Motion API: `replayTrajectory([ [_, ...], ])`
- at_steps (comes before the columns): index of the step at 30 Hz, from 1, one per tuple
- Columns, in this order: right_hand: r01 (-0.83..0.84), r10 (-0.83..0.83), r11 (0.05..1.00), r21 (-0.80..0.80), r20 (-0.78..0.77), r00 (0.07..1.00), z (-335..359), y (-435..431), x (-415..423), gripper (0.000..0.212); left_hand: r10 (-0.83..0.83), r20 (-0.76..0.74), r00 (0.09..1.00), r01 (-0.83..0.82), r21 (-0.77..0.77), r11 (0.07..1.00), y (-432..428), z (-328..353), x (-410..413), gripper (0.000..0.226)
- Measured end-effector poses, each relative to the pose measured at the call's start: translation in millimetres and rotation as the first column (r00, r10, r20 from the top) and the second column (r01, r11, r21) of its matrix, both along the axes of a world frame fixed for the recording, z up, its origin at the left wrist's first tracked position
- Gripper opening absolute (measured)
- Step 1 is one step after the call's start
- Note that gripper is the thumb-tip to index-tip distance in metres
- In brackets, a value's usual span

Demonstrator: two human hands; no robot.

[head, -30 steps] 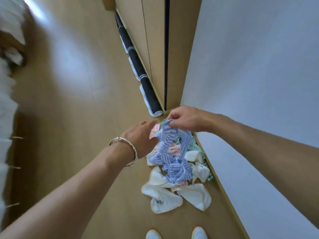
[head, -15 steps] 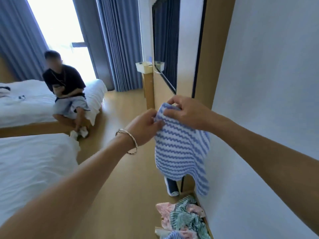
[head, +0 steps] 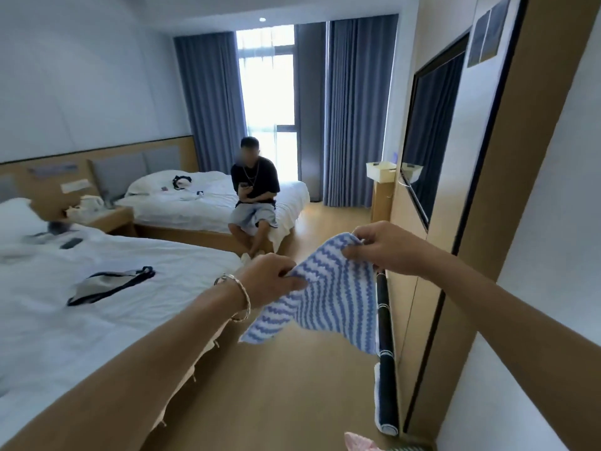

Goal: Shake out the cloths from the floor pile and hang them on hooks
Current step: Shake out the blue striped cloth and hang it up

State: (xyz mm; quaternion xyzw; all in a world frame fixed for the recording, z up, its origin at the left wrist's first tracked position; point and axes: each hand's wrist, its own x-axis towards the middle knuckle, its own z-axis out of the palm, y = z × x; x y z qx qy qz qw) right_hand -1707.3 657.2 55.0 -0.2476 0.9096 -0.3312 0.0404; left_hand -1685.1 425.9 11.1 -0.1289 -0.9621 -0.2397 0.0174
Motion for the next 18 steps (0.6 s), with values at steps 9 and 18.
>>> replayTrajectory([
  [9, -0.426, 0.404, 0.873, 0.238, 0.134, 0.905, -27.8, -84.7, 39.0, 0.041, 0.238, -0.063, 0.969, -0.238, 0.003, 0.971, -33.5, 2.0, 89.7, 0.034],
  [18, -0.727, 0.741, 0.654, 0.207, 0.018, 0.672, -18.3, -245.0, 135.2, 0.032, 0.562, 0.006, 0.827, -0.561, -0.059, 0.826, -140.9, 24.6, 232.1, 0.042],
])
